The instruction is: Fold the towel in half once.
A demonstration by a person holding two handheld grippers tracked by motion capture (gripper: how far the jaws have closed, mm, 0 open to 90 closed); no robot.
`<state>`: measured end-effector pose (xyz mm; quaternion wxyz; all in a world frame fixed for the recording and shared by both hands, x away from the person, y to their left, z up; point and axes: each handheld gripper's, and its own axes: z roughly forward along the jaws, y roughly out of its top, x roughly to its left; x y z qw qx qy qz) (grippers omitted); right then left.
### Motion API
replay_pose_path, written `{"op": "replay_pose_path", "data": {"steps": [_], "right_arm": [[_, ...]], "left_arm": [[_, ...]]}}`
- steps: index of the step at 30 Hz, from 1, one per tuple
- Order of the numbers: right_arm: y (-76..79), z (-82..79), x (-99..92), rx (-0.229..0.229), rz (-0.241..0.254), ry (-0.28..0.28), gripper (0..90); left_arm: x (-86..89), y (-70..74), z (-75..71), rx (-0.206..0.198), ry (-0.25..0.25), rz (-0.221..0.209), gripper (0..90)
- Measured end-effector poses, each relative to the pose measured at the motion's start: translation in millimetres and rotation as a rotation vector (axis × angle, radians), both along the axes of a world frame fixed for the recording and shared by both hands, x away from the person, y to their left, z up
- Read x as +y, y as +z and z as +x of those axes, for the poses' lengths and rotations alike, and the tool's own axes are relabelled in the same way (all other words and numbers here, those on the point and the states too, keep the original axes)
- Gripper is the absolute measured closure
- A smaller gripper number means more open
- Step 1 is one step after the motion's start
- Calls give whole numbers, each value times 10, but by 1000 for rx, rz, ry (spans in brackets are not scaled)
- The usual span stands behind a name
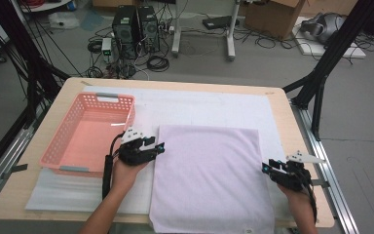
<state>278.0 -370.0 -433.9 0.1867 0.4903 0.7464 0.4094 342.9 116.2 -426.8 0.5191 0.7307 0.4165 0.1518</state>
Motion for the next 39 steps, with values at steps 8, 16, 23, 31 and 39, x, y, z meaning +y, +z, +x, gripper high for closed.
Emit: {"op": "replay_pose_path", "data": {"steps": [8,16,23,31,39], "right_arm": [[-57,678,-6,34,-13,-53,630],[-136,1088,61,72,-3,-58,478],[-138,1211,185,48,-94,1,586],[-50,1247,144,27,-57,28,852],[159,1436,111,-101,-12,-53,852]], "left_arm": [[-189,-72,447,32,73,87,489],[-184,-256,726,135,156,116,452],[-264,-249,717,104,141,216,611],[-226,-133,771,114,154,100,857],[-232,217,1078,35,178,45,859]]}}
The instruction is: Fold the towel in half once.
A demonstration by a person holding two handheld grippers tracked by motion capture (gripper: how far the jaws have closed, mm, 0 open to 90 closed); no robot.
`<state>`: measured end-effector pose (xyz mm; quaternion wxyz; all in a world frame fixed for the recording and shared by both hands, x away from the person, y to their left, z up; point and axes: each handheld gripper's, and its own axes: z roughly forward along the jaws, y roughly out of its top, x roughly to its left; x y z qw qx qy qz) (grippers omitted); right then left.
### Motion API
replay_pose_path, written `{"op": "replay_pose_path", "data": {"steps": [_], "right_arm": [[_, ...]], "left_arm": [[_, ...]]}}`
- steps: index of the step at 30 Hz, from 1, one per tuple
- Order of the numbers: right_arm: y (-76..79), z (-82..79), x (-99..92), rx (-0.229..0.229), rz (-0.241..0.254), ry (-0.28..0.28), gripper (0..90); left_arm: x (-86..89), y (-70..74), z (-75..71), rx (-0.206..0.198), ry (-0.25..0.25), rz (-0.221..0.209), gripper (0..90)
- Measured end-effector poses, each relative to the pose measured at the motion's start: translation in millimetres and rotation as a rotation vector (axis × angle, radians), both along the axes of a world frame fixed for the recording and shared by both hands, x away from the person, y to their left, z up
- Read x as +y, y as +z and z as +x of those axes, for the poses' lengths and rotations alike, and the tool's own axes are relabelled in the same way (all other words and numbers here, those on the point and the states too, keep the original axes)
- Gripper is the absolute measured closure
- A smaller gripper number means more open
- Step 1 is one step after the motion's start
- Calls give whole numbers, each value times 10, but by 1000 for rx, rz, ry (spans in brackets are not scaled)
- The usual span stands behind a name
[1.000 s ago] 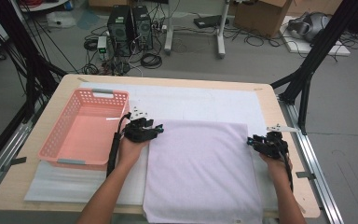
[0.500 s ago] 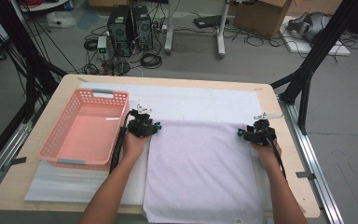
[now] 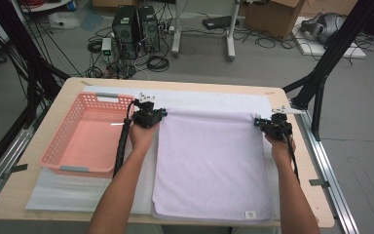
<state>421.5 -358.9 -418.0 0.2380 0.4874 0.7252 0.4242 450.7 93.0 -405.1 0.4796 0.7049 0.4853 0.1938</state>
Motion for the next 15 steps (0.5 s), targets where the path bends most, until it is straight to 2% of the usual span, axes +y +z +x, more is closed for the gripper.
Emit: {"op": "replay_pose_path", "data": {"steps": [5,8,9,10,11,12,14,15], "right_arm": [[90,107,-2,-26,18,-36,851],[135,150,21,-38,16,-48,847],[141,161,35,-33,23,-47,827],[141,170,39,-19,49,-42,766],[139,174,42,-9,65,-48,671],[142,168,40,1,75,-55,617],[150,146,30,31,108,-42,571],[154,129,35,36,105,-43,566]], "left_arm": [[4,131,156,-16,8,-5,867],[27,129,163,-9,5,-50,863],[28,120,151,-4,1,-50,852],[26,110,138,4,-4,-41,809],[28,98,129,23,-15,-42,726],[32,85,101,24,-18,-56,652],[46,67,20,-4,-24,-74,640],[48,49,-28,4,-37,-77,640]]}}
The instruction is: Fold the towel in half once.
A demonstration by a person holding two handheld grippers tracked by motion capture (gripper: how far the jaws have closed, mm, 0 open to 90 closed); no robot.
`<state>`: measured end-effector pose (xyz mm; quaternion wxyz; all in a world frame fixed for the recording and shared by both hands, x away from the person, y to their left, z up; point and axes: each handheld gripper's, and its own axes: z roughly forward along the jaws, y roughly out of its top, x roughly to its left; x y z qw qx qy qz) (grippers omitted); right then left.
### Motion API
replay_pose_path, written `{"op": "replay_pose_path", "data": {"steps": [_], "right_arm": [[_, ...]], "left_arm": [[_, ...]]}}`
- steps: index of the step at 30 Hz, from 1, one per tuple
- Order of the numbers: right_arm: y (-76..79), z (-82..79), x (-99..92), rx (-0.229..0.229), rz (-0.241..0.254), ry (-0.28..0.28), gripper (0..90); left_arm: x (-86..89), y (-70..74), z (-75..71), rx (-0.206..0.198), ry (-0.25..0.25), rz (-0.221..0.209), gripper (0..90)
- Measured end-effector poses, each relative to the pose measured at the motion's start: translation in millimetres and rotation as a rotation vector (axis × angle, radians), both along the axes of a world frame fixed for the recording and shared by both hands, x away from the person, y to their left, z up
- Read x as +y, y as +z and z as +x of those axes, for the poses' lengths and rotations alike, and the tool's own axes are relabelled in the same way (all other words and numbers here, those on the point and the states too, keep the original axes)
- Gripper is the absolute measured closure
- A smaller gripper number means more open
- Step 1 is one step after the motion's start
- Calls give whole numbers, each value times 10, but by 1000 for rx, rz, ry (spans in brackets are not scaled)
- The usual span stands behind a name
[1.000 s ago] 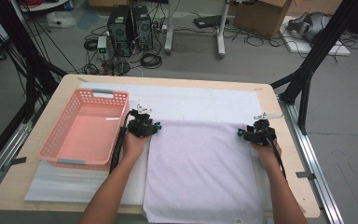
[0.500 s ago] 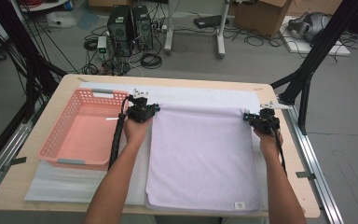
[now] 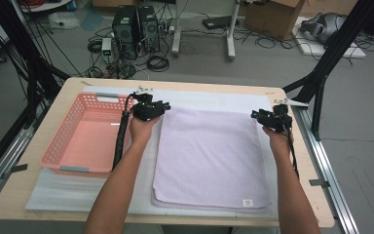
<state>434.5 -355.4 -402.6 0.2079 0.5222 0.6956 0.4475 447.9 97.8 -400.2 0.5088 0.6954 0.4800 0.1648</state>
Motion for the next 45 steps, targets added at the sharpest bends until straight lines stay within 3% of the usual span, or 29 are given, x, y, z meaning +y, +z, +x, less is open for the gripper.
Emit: {"op": "replay_pose_path", "data": {"steps": [2,4,6,8,10,12,15,19,23,29,31,34,39,41,43,45], "right_arm": [[7,-71,19,3,-22,20,562],[8,-150,38,26,-24,49,554],[7,-253,54,35,-45,68,554],[1,-373,60,44,-55,77,554],[8,-486,62,90,-45,87,546],[6,-660,71,55,-60,90,556],[-40,-915,72,62,-58,103,559],[-136,-1282,53,54,-35,110,570],[-252,-1631,12,68,-26,99,588],[-318,-2055,-44,85,-35,113,652],[-318,-2175,-43,81,-35,121,658],[-305,-2319,-26,78,-75,126,665],[-360,-2494,-53,117,-91,119,660],[-397,-2528,-57,143,-91,122,661],[-423,-2538,-44,161,-117,126,687],[-428,-2536,-48,163,-116,134,773]], "left_arm": [[-5,-30,-102,-16,-15,11,638],[-6,-43,-189,5,-44,12,620],[-4,-60,-327,-40,-50,-1,609],[-1,-73,-447,-35,-70,-10,604],[1,-95,-585,-43,-86,-10,597],[2,-110,-726,-40,-110,9,596],[5,-151,-961,-64,-133,4,594],[46,-229,-1253,-46,-164,3,590],[136,-312,-1558,-21,-180,-31,576],[250,-402,-1977,-10,-211,-22,567],[271,-414,-2063,4,-217,-28,564],[268,-438,-2170,29,-229,-9,551],[227,-508,-2314,82,-226,22,552],[210,-529,-2357,93,-217,52,594],[193,-543,-2396,85,-218,92,705],[178,-542,-2431,75,-207,120,838]]}}
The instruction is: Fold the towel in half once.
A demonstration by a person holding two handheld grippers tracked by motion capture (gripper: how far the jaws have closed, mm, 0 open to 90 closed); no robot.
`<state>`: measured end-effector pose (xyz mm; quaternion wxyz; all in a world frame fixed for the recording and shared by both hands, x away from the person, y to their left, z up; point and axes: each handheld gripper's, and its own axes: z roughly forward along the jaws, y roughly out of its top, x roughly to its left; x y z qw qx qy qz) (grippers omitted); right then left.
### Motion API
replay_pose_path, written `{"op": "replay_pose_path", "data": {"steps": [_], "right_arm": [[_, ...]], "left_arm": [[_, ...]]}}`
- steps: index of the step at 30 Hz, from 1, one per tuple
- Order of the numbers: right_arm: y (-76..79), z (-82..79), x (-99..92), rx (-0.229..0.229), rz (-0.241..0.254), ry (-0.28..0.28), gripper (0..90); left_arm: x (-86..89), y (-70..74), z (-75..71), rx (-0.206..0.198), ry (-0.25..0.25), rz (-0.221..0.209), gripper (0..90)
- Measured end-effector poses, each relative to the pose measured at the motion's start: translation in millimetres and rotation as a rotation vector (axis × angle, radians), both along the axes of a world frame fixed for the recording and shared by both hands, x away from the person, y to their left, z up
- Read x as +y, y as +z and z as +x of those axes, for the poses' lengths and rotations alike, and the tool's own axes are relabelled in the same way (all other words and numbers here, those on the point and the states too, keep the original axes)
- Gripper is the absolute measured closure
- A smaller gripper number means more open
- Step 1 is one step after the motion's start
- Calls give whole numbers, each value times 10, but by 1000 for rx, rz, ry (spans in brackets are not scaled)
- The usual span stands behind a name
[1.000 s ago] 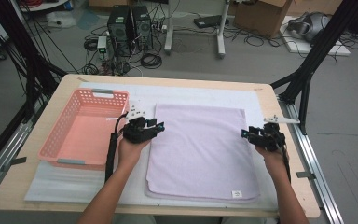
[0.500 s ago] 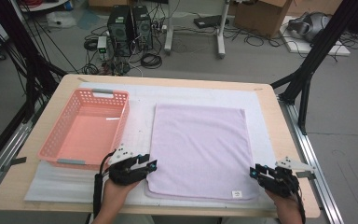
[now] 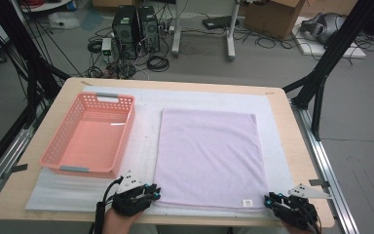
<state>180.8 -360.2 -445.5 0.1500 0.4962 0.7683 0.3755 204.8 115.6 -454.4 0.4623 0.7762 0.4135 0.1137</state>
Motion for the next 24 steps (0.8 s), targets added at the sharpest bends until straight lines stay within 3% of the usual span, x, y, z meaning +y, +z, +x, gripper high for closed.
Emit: {"op": "replay_pose_path", "data": {"steps": [3,7,12,13,15,17,19,21,24], "right_arm": [[20,-18,10,-14,-15,7,847],[61,-47,40,-40,-34,3,855],[93,-64,22,-56,-11,1,855],[88,-63,24,-48,-10,-3,855],[70,-54,26,-45,-17,5,855],[67,-54,32,-43,-19,7,855],[70,-55,34,-42,-18,8,855],[68,-54,32,-43,-19,9,855],[65,-54,29,-42,-20,9,854]], "left_arm": [[13,20,-47,-26,19,6,896],[64,83,-79,-52,26,-24,897],[99,81,-76,-42,27,-62,896],[101,70,-67,-34,36,-73,861],[100,56,-42,5,48,-91,679],[89,49,-39,9,42,-96,616],[57,43,-38,13,29,-79,609],[22,23,-34,15,27,-48,651],[-14,18,-57,-12,27,-1,842]]}}
